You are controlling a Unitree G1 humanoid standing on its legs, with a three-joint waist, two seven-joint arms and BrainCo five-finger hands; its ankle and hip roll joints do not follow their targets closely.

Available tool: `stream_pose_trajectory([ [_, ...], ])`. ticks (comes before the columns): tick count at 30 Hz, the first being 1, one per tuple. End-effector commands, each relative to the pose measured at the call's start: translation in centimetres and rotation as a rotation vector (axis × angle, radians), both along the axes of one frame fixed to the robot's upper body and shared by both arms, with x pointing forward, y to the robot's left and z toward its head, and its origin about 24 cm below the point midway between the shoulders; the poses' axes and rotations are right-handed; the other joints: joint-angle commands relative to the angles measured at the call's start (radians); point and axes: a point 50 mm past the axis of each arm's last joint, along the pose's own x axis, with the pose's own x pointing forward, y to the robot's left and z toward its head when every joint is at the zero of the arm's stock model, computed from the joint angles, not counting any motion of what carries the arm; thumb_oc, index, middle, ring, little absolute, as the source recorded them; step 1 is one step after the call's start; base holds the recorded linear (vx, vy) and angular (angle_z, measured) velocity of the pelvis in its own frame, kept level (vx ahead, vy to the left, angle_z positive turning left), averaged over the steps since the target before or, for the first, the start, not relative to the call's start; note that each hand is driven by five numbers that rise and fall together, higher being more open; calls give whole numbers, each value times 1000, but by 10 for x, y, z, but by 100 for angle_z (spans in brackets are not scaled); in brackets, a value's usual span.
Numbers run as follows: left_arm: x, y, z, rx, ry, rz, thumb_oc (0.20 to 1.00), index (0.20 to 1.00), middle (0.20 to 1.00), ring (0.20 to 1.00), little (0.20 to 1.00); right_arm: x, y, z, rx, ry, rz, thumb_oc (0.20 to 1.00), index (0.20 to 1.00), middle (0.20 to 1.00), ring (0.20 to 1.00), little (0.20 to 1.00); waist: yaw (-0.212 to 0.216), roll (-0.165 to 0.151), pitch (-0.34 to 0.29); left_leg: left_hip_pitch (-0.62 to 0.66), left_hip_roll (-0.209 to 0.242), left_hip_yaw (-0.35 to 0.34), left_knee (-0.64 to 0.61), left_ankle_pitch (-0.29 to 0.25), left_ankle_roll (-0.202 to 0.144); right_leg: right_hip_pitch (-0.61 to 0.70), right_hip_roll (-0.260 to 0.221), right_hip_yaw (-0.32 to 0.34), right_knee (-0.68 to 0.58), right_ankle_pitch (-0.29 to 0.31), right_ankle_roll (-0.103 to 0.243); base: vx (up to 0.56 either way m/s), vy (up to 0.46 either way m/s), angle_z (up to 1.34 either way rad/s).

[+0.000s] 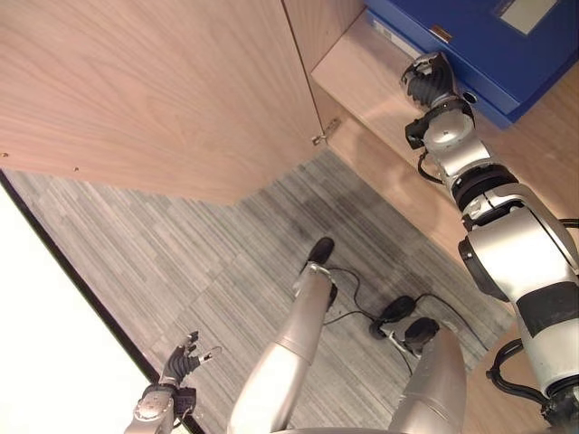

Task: Put the empty folder in the office cabinet

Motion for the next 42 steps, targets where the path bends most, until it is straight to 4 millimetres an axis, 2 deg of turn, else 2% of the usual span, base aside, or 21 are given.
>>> stream_pose_trajectory([
  [1, -31, 32, -4, 77, 110, 53, 1000, 1000, 1000, 1000, 1000, -12, -12, 62, 68, -210, -20, 200, 200, 200, 200, 200, -11, 26, 9, -9, -21, 41, -80, -44, 148, 36, 55, 39, -144, 21, 30, 0, 0, 0],
  [4, -38, 33, -10, 72, 149, 104, 1000, 1000, 1000, 1000, 1000, -10, 17, 59, 164, -248, 129, 200, 200, 200, 200, 200, -26, 20, 10, 2, -14, 49, -85, -43, 147, 45, 60, 42, -151, 28, 31, 2, 13, 0],
  [7, -42, 35, -13, 68, 170, 140, 1000, 1000, 1000, 1000, 1000, -12, 36, 53, 202, -264, 227, 200, 200, 200, 200, 200, -42, 14, 11, 15, -7, 53, -98, -39, 147, 56, 66, 41, -163, 34, 32, -5, 29, -1],
  [8, -45, 32, -16, 48, 181, 176, 1000, 1000, 1000, 1000, 1000, -18, 54, 48, 253, -309, 344, 200, 200, 200, 200, 200, -64, 5, 12, 32, -3, 56, -110, -37, 147, 65, 72, 40, -176, 42, 34, -20, 42, -3],
  [10, -50, 28, -21, 35, 201, 211, 1000, 1000, 1000, 1000, 1000, -28, 63, 39, 256, -343, 421, 200, 200, 200, 200, 200, -87, -3, 11, 50, 2, 60, -125, -35, 146, 80, 78, 39, -191, 47, 34, -11, 35, -7],
  [14, -57, 20, -28, 8, 234, 244, 1000, 1000, 1000, 1000, 1000, -45, 53, 5, 312, -361, 483, 200, 200, 200, 200, 200, -119, -13, 5, 98, 10, 64, -163, -29, 146, 115, 84, 29, -226, 56, 37, -6, 11, -14],
  [15, -59, 18, -30, 5, 243, 253, 1000, 1000, 1000, 1000, 1000, -51, 47, -11, 345, -348, 486, 200, 200, 200, 200, 200, -127, -14, 3, 118, 13, 67, -183, -25, 146, 132, 86, 23, -243, 60, 39, -19, 1, -13],
  [16, -60, 13, -33, -7, 257, 253, 1000, 1000, 1000, 1000, 1000, -62, 37, -39, 417, -321, 501, 200, 200, 200, 200, 200, -144, -19, 0, 156, 18, 66, -225, -10, 145, 163, 96, 11, -279, 71, 45, -19, 1, -12],
  [17, -61, 13, -33, -5, 259, 252, 1000, 1000, 1000, 1000, 1000, -62, 37, -41, 418, -318, 499, 200, 200, 200, 200, 200, -142, -18, -1, 160, 18, 65, -228, -8, 144, 166, 96, 9, -282, 72, 45, -29, -15, -5],
  [19, -63, 10, -35, -9, 271, 257, 1000, 1000, 1000, 1000, 1000, -78, 28, -72, 448, -268, 505, 200, 200, 200, 200, 200, -160, -22, -5, 215, 25, 63, -294, 16, 140, 221, 109, -8, -342, 85, 50, -29, -23, -8],
  [20, -64, 5, -37, -14, 280, 247, 1000, 1000, 1000, 1000, 1000, -95, 23, -105, 493, -200, 515, 200, 200, 200, 200, 200, -184, -25, -14, 279, 33, 61, -366, 45, 135, 273, 117, -14, -405, 106, 59, -24, -6, -8],
  [22, -64, 4, -38, -16, 283, 242, 1000, 1000, 1000, 1000, 1000, -102, 20, -115, 493, -172, 514, 200, 200, 200, 200, 200, -190, -25, -15, 308, 37, 57, -393, 53, 135, 297, 121, -22, -433, 112, 60, -12, 2, -4],
  [26, -72, 1, -41, -22, 310, 223, 1000, 1000, 1000, 1000, 1000, -136, -1, -170, 535, -8, 467, 200, 200, 200, 200, 200, -226, -17, -39, 492, 49, 48, -553, 97, 123, 462, 133, -37, -597, 162, 73, 22, 27, -13],
  [29, -75, 1, -41, -14, 325, 206, 1000, 1000, 1000, 1000, 1000, -147, -6, -182, 536, 37, 461, 200, 200, 200, 200, 200, -239, -14, -45, 563, 62, 47, -607, 115, 118, 537, 137, -39, -663, 185, 81, 3, 56, -9],
  [30, -76, 3, -41, -3, 333, 196, 1000, 1000, 1000, 1000, 1000, -156, -11, -190, 533, 70, 456, 200, 200, 200, 200, 200, -243, -3, -42, 607, 69, 50, -650, 160, 117, 580, 137, -54, -713, 241, 79, -33, 119, -12],
  [31, -77, 2, -42, -1, 340, 190, 1000, 1000, 1000, 1000, 1000, -160, -12, -194, 543, 87, 456, 200, 200, 200, 200, 200, -248, 0, -40, 641, 73, 50, -673, 166, 115, 616, 141, -54, -738, 250, 83, -58, 109, -9],
  [32, -77, 2, -42, -1, 340, 190, 1000, 1000, 1000, 1000, 1000, -160, -12, -194, 543, 87, 455, 247, 247, 247, 247, 247, -248, 1, -39, 642, 73, 50, -673, 166, 115, 618, 142, -55, -739, 251, 83, 30, 36, -3],
  [33, -78, 2, -42, 0, 344, 187, 1000, 1000, 1000, 1000, 1000, -164, -13, -199, 562, 103, 451, 1000, 1000, 1000, 1000, 1000, -255, 2, -40, 675, 75, 55, -694, 171, 110, 650, 144, -55, -768, 264, 89, 60, 50, -4],
  [34, -80, 0, -44, -3, 361, 183, 1000, 1000, 1000, 1000, 1000, -172, -17, -211, 595, 144, 429, 1000, 1000, 1000, 1000, 1000, -263, 4, -46, 733, 78, 59, -732, 178, 105, 705, 148, -56, -812, 281, 100, 60, 50, -10],
  [39, -86, -5, -46, 13, 392, 135, 1000, 1000, 1000, 1000, 1000, -190, -30, -237, 599, 235, 344, 1000, 1000, 1000, 1000, 1000, -282, 12, -49, 869, 94, 79, -817, 190, 100, 837, 156, -45, -900, 324, 125, 81, 39, -17],
  [42, -87, -17, -49, 29, 421, 0, 1000, 1000, 1000, 1000, 1000, -212, -44, -279, 573, 411, 211, 1000, 1000, 1000, 1000, 1000, -310, 18, -78, 988, 100, 121, -873, 194, 99, 949, 158, -24, -990, 375, 160, 108, 78, -50],
])
